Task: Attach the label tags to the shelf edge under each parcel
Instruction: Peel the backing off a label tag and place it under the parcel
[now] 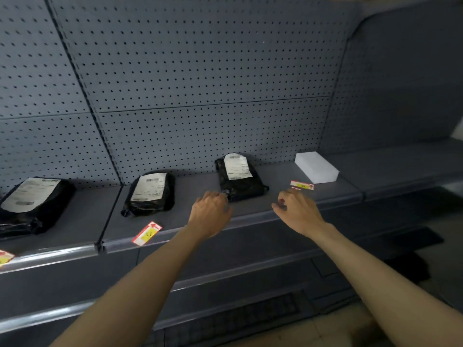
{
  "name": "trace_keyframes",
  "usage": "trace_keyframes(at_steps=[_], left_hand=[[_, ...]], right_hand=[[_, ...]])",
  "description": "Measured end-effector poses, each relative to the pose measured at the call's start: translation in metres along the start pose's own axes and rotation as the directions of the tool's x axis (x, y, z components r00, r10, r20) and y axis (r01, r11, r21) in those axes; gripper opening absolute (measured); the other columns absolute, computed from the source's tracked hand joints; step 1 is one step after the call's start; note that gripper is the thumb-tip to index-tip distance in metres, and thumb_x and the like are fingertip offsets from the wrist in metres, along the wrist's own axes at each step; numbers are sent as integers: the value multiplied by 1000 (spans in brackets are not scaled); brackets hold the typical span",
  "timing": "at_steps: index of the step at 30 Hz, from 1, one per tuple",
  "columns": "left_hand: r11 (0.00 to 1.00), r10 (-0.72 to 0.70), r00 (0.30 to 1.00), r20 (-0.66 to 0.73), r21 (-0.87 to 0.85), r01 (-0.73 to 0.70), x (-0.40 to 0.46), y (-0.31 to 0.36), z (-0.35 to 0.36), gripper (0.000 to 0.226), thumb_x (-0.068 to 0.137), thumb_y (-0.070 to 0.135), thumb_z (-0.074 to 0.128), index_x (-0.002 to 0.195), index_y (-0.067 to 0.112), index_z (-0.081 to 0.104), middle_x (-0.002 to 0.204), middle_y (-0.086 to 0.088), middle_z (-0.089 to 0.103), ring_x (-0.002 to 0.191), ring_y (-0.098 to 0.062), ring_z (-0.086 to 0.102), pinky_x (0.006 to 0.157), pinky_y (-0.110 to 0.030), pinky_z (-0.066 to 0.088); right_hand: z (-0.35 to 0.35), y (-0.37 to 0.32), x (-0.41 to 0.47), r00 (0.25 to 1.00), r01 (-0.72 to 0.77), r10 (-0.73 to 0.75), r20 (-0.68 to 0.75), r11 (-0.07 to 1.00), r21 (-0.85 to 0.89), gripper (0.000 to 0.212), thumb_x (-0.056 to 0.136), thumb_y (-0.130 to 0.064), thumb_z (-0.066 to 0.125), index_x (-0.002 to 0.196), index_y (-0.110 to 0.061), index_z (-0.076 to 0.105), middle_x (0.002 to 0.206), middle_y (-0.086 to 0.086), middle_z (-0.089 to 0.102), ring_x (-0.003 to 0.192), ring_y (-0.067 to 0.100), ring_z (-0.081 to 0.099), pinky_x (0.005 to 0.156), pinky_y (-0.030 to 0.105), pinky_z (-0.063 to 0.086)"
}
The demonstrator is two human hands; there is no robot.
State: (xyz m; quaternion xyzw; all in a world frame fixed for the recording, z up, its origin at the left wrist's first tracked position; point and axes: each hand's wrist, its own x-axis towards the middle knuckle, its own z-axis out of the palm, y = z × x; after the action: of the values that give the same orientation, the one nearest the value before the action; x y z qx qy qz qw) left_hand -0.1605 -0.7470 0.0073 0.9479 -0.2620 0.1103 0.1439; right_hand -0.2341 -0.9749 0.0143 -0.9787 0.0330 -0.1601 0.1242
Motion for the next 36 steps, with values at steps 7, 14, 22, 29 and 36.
trace_keyframes(at_steps=[7,14,22,29,36], left_hand=[[996,80,996,39,-37,-79,64,118,31,27,91,29,50,107,11,61,108,-8,64,103,-30,56,84,-43,47],[987,152,978,144,-71,-142,127,161,53,24,92,28,55,108,11,62,111,-8,67,104,-26,60,88,-42,51],[979,205,936,286,-46,-201,215,167,107,25,94,18,55,118,13,60,118,-8,63,106,-25,60,88,-42,53],[969,244,883,401,-55,-242,277,154,165,31,92,27,61,121,17,56,126,-7,55,118,-25,51,93,-43,51],[964,267,838,476,-113,-243,303,152,188,26,88,22,62,114,16,61,118,-8,51,119,-27,44,97,-47,47]], right_hand=[[-36,110,12,997,-70,70,-36,998,-1,22,92,-29,57,94,-8,64,92,8,61,75,20,53,59,30,39],[-33,165,42,995,-104,104,-12,995,3,25,93,-29,54,95,-6,64,93,9,59,80,25,57,60,32,43],[3,208,103,985,-150,153,78,988,-47,24,93,-29,57,101,-7,63,98,10,59,81,25,61,67,36,51],[52,226,151,972,-92,111,205,991,-100,23,93,-26,60,107,-8,63,102,12,62,87,28,64,75,38,55],[69,238,172,953,4,34,302,992,-125,19,95,-27,57,94,-8,59,89,14,68,79,30,65,70,38,51]])
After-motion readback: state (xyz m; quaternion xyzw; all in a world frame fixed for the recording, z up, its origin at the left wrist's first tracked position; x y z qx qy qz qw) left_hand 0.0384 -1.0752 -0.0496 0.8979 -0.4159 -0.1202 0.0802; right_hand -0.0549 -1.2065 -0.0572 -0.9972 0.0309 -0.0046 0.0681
